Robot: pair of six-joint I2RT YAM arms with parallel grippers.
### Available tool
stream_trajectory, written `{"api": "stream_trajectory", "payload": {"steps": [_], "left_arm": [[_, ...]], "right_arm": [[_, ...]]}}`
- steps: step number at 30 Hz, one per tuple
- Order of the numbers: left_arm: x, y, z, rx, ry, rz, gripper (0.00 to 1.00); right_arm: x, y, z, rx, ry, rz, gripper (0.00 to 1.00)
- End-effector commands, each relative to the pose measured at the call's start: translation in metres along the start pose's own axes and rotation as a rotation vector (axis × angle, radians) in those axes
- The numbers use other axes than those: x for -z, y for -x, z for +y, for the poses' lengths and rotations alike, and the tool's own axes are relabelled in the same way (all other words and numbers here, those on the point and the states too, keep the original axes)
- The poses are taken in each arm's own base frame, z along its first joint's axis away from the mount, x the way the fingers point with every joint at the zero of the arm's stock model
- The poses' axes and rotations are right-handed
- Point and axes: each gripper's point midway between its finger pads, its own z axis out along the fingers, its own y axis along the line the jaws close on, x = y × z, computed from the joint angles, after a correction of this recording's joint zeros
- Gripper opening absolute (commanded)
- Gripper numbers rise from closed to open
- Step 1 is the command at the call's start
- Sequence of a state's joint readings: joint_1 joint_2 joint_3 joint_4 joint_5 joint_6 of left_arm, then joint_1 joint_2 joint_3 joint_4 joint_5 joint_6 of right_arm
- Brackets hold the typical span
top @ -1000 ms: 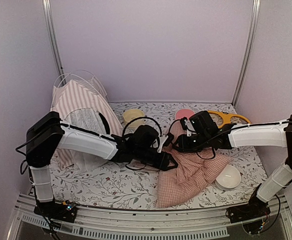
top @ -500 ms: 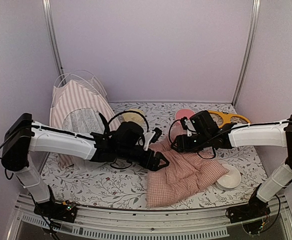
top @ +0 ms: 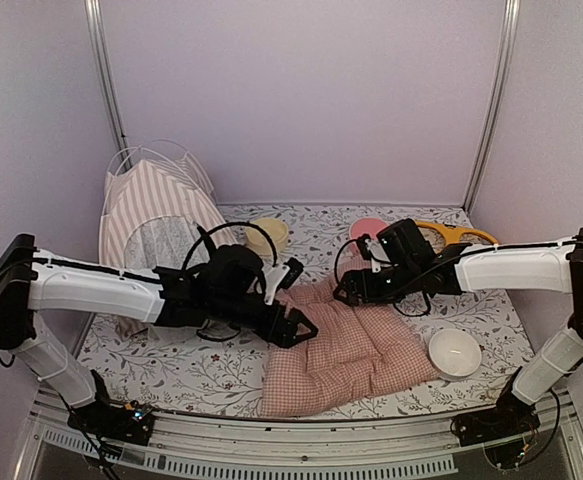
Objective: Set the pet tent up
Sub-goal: Adjust the cushion at the center of the board.
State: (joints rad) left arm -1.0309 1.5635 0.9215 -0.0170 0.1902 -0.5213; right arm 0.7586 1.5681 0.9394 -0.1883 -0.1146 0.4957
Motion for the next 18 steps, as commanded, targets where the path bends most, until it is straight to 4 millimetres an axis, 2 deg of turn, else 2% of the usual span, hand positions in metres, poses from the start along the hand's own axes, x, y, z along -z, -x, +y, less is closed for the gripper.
{"api": "stream_trajectory", "payload": {"steps": [1,4,5,8,10,13,18], "left_arm": [[0.007,0.000,-0.018,-0.019,-0.129,0.000,0.81],[-0.005,-0.008,-0.019,-0.003,-0.167,0.029,0.59],[-0.009,-0.010,-0.020,-0.003,-0.184,0.037,0.48],[-0.023,-0.015,-0.019,0.002,-0.210,0.047,0.24],[-0.030,-0.016,-0.018,-0.001,-0.217,0.040,0.12],[-0.039,-0.017,-0.014,-0.001,-0.213,0.030,0.00],[-0.047,-0.018,-0.011,-0.011,-0.215,0.011,0.00]], "right_arm": [[0.000,0.008,0.023,0.031,0.083,0.003,0.95],[-0.001,0.006,0.042,0.060,0.133,0.007,0.98],[-0.001,0.007,0.048,0.069,0.147,0.007,0.98],[-0.004,0.001,0.065,0.094,0.186,0.027,0.99],[-0.005,-0.006,0.076,0.118,0.212,0.047,1.00],[-0.009,-0.020,0.085,0.147,0.238,0.083,1.00],[-0.013,-0.037,0.093,0.164,0.273,0.124,0.99]]}}
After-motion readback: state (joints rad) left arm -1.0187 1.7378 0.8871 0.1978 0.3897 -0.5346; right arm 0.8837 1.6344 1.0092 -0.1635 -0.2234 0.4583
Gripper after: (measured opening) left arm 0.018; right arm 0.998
